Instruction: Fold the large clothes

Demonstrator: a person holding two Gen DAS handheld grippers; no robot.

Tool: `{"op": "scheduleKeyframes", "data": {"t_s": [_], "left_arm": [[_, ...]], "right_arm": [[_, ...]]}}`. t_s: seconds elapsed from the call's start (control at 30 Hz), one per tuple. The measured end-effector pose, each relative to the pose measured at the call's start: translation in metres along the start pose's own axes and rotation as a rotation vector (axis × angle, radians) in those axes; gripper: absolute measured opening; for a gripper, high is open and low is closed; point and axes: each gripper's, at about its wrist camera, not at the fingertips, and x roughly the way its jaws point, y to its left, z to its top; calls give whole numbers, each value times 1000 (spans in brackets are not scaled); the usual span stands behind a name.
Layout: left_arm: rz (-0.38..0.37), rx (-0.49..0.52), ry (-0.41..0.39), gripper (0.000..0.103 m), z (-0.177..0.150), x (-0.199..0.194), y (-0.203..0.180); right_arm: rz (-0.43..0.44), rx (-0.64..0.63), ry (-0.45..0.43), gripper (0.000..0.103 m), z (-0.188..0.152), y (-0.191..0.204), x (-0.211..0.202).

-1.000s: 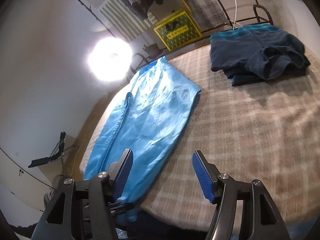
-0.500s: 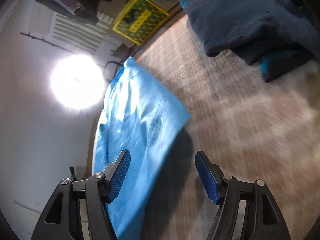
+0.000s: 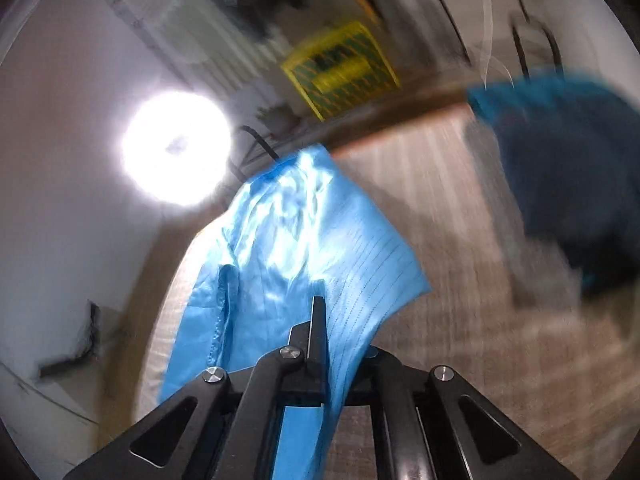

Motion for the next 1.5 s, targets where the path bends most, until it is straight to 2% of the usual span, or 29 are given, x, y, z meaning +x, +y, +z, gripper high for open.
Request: {"op": "scheduleKeyframes", "data": {"t_s": [0.07,0.17,0.23,0.3,0.47,0.63,0.73,0.9,1.13,1.2,1.23,1.3,1.33,1.5], "left_arm": [[-9,-28,39,0,-5,12,6],[-8,-32,71,0,-12,21,10],[-12,-25,72,0,-14,21,10],[-18,-30,61,0,-12,16,12],[-32,-81,27,0,-10,-2,23],[-17,-138,4,0,-18,-25,38],[16,-172,-7,0,-22,-37,52],[86,-237,-16,0,-32,-57,87],[135,-309,-19,0,-43,-73,120],[140,-308,-24,0,-45,-75,122],[142,-305,-25,0,-43,-76,122],[146,-299,-26,0,-43,-77,120],[146,-298,-26,0,-42,-77,120],[140,-283,-44,0,-39,-84,120]], "right_arm": [[-89,5,73,0,-10,-9,22],[-166,120,169,0,-27,-43,50],[-165,177,179,0,-30,-57,52],[-194,141,177,0,-26,-52,50],[-220,3,124,0,-1,-2,44],[-264,-253,81,0,7,81,51],[-256,-358,69,0,5,128,66],[-241,-519,116,0,-23,196,113],[-219,-616,214,0,-63,237,169],[-204,-647,236,0,-72,241,177],[-178,-657,249,6,-75,242,179],[-98,-654,281,27,-77,244,175],[-30,-638,290,37,-75,243,166],[217,-585,269,40,-58,224,113]]}}
